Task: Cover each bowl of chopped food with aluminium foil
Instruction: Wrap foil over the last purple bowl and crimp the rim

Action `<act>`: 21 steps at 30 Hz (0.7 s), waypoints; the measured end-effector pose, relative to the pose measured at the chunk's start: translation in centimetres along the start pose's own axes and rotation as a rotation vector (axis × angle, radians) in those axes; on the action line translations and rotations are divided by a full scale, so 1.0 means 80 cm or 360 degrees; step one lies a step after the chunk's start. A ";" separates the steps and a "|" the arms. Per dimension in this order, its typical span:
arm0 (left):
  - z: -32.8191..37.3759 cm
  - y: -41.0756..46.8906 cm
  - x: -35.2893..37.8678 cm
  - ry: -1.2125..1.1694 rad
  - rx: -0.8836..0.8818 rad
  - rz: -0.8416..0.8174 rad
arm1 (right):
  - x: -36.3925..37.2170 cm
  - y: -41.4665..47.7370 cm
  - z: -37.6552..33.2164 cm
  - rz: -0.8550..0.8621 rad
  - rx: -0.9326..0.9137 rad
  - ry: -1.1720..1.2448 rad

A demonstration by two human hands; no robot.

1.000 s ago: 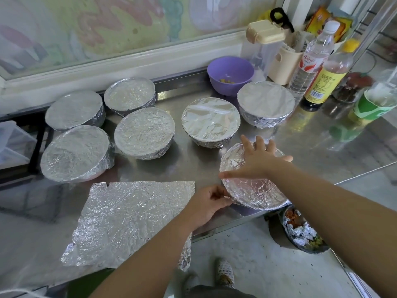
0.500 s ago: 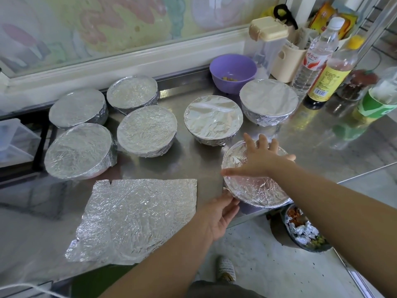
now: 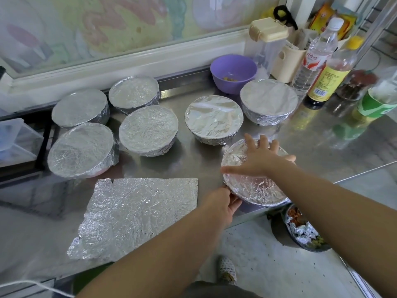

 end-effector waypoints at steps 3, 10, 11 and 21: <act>0.000 -0.003 0.003 -0.0059 0.0010 0.0056 | 0.000 -0.001 -0.002 0.0009 0.0025 0.0006; 0.015 -0.009 0.002 -0.0133 0.0034 0.0034 | 0.005 0.000 -0.001 0.0055 0.0153 0.0146; 0.022 -0.009 0.000 -0.0108 0.0073 0.0016 | 0.003 0.002 0.001 0.0054 0.0169 0.0181; 0.055 0.017 0.001 0.0761 0.0838 0.0089 | -0.018 0.043 0.032 0.0548 -0.0123 0.0274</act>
Point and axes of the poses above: each hand's wrist, its own y-axis towards the middle knuckle, its own x-axis out of the palm, z = x × y, the point moved 4 cm from there along y, towards the middle knuckle, and after that the axes turned 6 degrees about -x, right-handed, at the moved point
